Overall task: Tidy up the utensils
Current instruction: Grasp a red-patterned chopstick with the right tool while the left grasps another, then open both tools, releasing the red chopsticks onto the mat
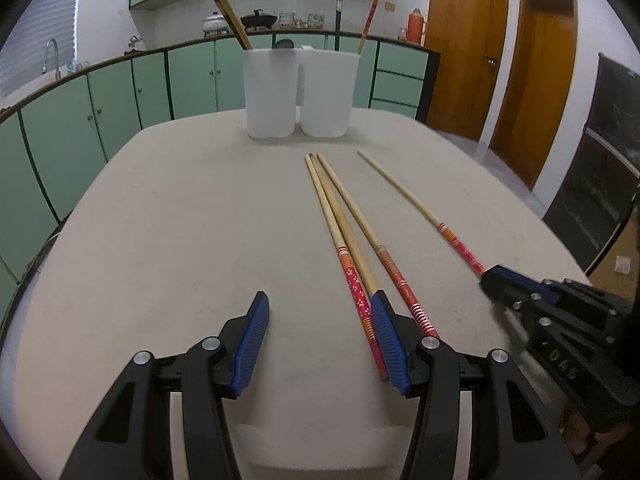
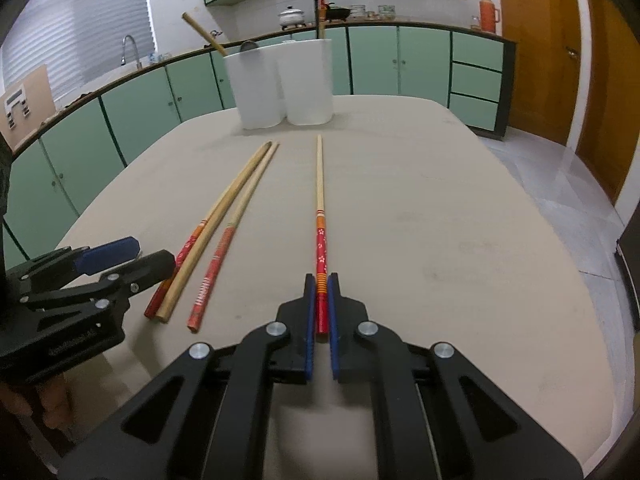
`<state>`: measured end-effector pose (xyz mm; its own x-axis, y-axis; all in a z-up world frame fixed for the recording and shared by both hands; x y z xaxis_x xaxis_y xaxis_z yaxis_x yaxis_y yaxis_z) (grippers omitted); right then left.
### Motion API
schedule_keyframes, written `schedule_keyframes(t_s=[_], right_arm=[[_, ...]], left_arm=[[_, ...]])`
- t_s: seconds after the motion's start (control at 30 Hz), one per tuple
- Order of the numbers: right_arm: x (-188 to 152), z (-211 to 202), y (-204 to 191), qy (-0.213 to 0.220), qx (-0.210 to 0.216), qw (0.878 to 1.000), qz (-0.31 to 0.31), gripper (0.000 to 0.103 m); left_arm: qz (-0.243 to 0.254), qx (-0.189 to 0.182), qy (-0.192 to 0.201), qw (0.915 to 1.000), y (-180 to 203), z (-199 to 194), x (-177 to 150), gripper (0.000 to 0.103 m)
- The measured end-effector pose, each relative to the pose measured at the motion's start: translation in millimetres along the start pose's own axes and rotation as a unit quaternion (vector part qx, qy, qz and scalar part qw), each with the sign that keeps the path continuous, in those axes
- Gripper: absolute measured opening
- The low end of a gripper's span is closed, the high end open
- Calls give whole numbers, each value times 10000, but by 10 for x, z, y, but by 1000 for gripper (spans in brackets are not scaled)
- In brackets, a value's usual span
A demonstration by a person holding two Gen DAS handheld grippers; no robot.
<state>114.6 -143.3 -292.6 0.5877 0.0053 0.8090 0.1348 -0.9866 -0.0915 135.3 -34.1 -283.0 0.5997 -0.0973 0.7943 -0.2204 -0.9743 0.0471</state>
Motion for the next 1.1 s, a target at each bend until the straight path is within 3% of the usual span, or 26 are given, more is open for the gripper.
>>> schedule_keyframes(t_s=[0.17, 0.27, 0.33, 0.67, 0.77, 0.9, 0.93, 1.0, 1.1], right_arm=[[0, 7, 23, 8, -10, 10000, 1, 5], [3, 5, 27, 15, -11, 10000, -11, 5], [1, 7, 29, 9, -19, 10000, -4, 5], [84, 89, 86, -116, -145, 9997, 164, 5], [163, 170, 117, -133, -177, 9996, 191, 5], [268, 147, 114, 53, -161, 9998, 142, 13], [281, 106, 110, 142, -166, 9997, 89, 23], [285, -20, 118, 361, -209, 9991, -10, 31], [207, -178, 134, 463, -90, 9988, 99, 31]], left_arm=[[116, 92, -80, 9999, 34, 61, 0, 38], [96, 83, -75, 9999, 25, 68, -2, 22], [76, 116, -79, 9999, 6, 65, -7, 6], [-91, 517, -162, 9985, -212, 105, 60, 6], [-281, 377, -257, 9986, -274, 185, 114, 6], [-420, 248, -221, 9986, -293, 199, 142, 6], [-440, 235, -162, 9986, -294, 171, 139, 6], [-482, 278, 35, 9984, -308, 70, 128, 6], [-647, 304, 322, 9969, -328, -129, 64, 6]])
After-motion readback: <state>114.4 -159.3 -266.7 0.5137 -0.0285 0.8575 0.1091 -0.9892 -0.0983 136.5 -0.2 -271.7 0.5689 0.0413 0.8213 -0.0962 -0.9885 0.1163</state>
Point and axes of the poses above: each gripper's, at about its wrist camera, not at the fingertips, and z roughly the way its jaws point, y to its right, x to its top, the point moved 8 cm from there along z, roughly the way its jaws point, and after that the axes turned 7 degrees about y, right-handed, at the moved point
